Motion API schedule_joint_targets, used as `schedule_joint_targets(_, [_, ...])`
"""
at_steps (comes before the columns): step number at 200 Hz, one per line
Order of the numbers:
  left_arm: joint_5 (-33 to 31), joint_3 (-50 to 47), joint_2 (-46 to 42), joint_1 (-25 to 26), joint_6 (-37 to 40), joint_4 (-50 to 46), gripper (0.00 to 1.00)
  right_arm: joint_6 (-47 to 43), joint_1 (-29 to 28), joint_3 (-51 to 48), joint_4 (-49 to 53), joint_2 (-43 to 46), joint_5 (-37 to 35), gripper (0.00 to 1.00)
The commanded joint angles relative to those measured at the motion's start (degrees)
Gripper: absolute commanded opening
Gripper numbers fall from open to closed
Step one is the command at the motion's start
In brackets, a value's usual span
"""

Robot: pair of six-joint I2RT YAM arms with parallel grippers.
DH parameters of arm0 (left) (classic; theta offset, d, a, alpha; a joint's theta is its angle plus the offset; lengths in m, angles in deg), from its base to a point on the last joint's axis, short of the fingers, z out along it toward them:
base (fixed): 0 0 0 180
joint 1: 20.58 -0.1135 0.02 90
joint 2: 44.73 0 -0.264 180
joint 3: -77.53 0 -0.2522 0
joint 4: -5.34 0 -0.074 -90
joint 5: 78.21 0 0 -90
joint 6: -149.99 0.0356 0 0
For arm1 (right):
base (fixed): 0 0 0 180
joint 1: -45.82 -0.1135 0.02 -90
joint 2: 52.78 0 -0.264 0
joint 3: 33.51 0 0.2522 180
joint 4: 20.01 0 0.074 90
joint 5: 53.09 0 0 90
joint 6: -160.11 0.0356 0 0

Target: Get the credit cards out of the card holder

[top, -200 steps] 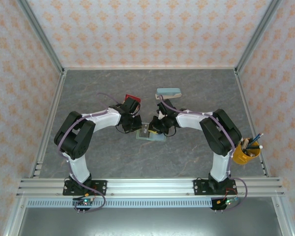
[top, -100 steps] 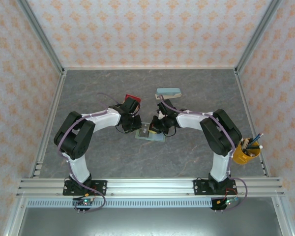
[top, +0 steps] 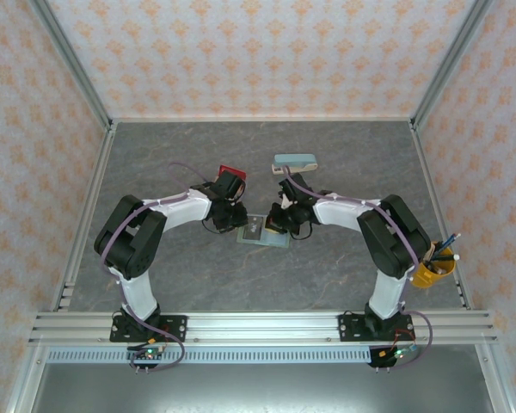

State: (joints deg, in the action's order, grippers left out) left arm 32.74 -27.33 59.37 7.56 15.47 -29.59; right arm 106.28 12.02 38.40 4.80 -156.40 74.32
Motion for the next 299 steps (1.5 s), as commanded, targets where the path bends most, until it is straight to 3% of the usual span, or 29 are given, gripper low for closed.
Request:
schedule_joint_targets(1, [-2.0,-0.7,0.0,0.3,0.8,-3.3,0.16,0.1,0.2,-0.6,-1.8,0.5,2.5,0.06])
schedule_joint_targets(19, [-1.7,-0.8,0.5,0.3,0.7,-3.1,0.14,0.7,0.2,-0.2,-2.7,-0.2,3.4,0.13])
schedule_joint_targets(64, [-1.4,-1.2,0.6,0.3,0.4,-2.6,0.13,1.3,0.2,1.1,-2.6,-2.4,3.6,0.17])
schedule_joint_targets(299, [1.9,-3.3,0.9,0.3,-0.1,0.3,0.07,5.3,0.2,-0.4,-13.9,-5.0,8.9,0.13])
